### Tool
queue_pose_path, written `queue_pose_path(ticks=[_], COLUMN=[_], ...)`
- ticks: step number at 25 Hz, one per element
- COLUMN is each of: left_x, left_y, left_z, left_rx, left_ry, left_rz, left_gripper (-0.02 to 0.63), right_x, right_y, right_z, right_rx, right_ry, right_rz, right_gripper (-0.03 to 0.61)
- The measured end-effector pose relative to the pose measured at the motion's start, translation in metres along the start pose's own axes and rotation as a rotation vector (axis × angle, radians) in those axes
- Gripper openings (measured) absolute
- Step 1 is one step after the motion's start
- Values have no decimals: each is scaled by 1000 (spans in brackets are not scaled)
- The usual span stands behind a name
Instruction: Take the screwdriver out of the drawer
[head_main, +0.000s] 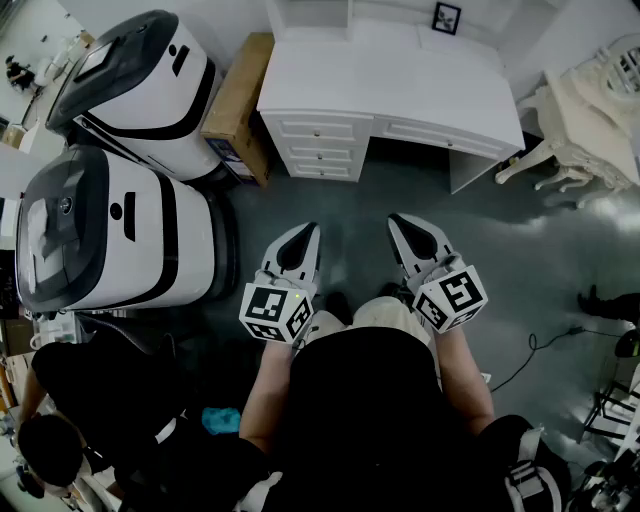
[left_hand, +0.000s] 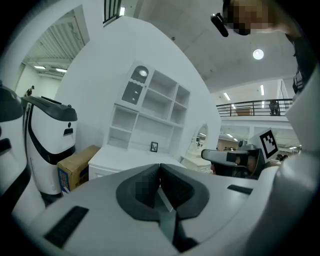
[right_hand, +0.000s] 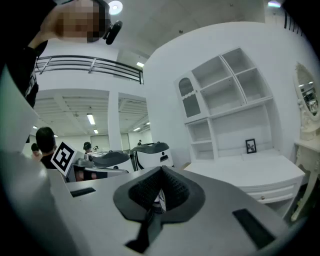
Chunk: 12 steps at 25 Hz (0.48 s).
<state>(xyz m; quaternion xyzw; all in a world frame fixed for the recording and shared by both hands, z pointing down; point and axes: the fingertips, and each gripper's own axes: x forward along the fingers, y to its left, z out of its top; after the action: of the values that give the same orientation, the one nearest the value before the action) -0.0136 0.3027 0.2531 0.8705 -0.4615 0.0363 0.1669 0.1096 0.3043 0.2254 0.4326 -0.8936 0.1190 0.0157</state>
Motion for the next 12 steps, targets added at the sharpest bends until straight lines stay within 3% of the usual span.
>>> queue_pose_path(ticks=[12], left_x=[-17], left_y=[-6], left_z=[-11], left_rx=[-1], left_ry=[-1], left_rz=[-18], left_gripper=[24], right_x=[-5], right_y=[23], right_z=[-17], right_rx=[22], right_ry=[47], right_rz=[22], right_gripper=[14])
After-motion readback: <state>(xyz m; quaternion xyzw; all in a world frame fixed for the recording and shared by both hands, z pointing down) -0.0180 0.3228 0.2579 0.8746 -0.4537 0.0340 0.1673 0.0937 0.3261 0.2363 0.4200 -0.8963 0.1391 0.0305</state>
